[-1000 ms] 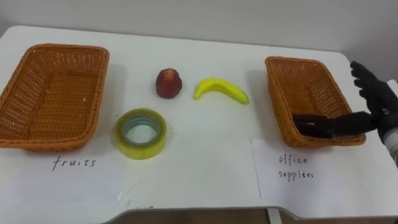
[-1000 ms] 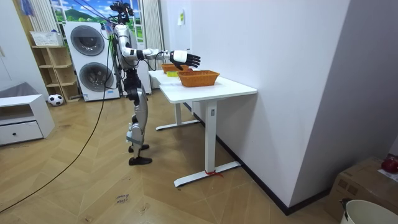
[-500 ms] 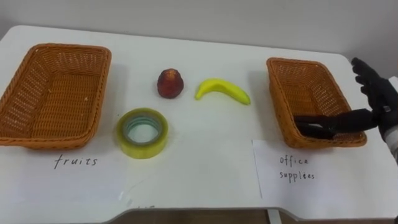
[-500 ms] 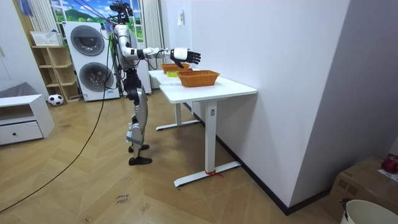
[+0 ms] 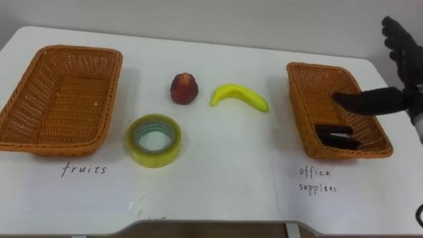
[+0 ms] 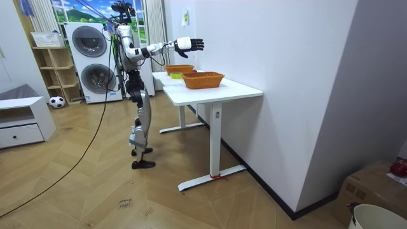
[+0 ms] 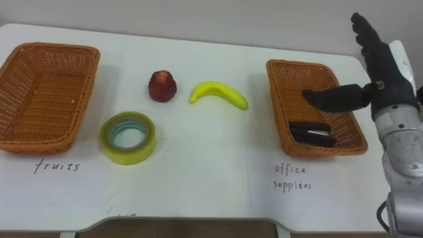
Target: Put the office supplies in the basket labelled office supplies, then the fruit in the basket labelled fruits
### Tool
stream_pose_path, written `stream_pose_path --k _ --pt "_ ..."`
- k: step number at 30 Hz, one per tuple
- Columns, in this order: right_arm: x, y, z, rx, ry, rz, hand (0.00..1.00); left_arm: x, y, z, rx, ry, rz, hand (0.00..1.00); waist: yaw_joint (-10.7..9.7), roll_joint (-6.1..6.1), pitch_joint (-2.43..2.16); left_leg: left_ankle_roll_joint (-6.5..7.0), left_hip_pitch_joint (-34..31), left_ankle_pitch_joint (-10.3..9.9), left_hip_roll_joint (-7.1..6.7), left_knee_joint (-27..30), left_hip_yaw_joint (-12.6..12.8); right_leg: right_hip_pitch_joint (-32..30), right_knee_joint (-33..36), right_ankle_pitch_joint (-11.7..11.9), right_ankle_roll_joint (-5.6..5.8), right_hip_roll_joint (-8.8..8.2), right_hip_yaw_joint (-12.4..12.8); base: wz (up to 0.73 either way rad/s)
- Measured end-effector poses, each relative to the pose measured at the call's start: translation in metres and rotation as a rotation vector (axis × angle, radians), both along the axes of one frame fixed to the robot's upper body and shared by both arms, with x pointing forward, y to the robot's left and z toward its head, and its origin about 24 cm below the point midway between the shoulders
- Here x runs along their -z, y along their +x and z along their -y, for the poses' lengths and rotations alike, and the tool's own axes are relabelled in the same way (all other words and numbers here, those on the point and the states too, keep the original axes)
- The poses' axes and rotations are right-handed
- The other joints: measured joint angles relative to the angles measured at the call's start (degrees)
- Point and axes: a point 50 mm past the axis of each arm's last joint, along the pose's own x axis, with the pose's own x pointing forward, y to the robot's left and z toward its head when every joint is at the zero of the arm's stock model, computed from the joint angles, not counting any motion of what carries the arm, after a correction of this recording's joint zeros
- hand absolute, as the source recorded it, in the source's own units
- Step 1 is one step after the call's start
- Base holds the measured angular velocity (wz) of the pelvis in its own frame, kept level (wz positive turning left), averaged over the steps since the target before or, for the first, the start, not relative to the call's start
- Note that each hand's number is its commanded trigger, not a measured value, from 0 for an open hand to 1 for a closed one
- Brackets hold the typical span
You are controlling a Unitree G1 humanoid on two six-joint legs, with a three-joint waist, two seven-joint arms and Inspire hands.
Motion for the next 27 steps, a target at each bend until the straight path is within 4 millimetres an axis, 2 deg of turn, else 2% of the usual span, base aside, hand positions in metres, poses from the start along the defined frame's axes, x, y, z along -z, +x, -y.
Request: stream_pose_path --k 3,7,14,16,18,23,27 --pt "-0.002 0.002 -0.002 0.002 -0.008 0.01 0.0 0.0 0.001 0.0 0.003 -0.001 -0.003 0.0 0.08 -0.26 -0.15 0.0 -0.44 0.0 -0.05 0.09 -0.63 0.0 0.05 0.0 0.0 -0.07 -0.58 0.13" --pt "-0.014 0.012 -0.016 -0.037 -0.038 0.055 0.0 0.0 0.004 0.001 0.008 0.001 -0.004 0.0 0.68 -0.12 -0.06 -0.01 -0.43 0.02 0.0 0.15 -0.66 -0.06 -0.01 0.0 0.0 -0.02 -0.89 0.01" --pt "-0.025 0.019 -0.038 -0.14 -0.014 0.102 0.0 0.002 0.014 0.008 0.036 -0.007 0.011 0.0 3.32 0.22 0.21 -0.05 -0.57 0.05 -0.04 0.35 -0.81 0.11 -0.05 0.0 0.01 -0.25 -1.99 0.04" --pt "-0.025 0.022 -0.045 -0.165 0.009 0.107 0.0 0.003 0.014 0.011 0.05 -0.015 0.007 0.0 3.91 0.54 0.43 -0.04 -0.6 0.04 -0.11 0.48 -1.2 0.26 -0.06 -0.01 0.01 -0.33 -2.35 0.09" --pt "-0.023 0.023 -0.053 -0.193 0.027 0.102 0.0 0.003 0.015 0.013 0.058 -0.018 0.005 0.0 4.19 0.44 0.36 -0.04 -0.75 0.05 -0.19 0.52 -1.73 0.28 -0.04 -0.01 0.02 -0.41 -2.81 0.1" --pt "-0.011 0.026 -0.081 -0.302 0.08 0.053 0.0 0.006 0.013 0.019 0.099 -0.025 -0.034 0.0 6.44 0.59 0.45 -0.04 -1.55 0.05 -0.26 0.97 -2.77 0.02 -0.09 -0.02 0.03 -0.41 -3.19 0.07" --pt "-0.006 0.028 -0.102 -0.389 0.139 0.032 0.0 0.007 0.009 0.021 0.108 -0.032 -0.062 0.0 7.15 0.54 0.41 -0.02 -2.49 0.07 -0.38 1.27 -3.06 -0.64 -0.08 -0.02 0.03 -0.48 -3.18 0.05"
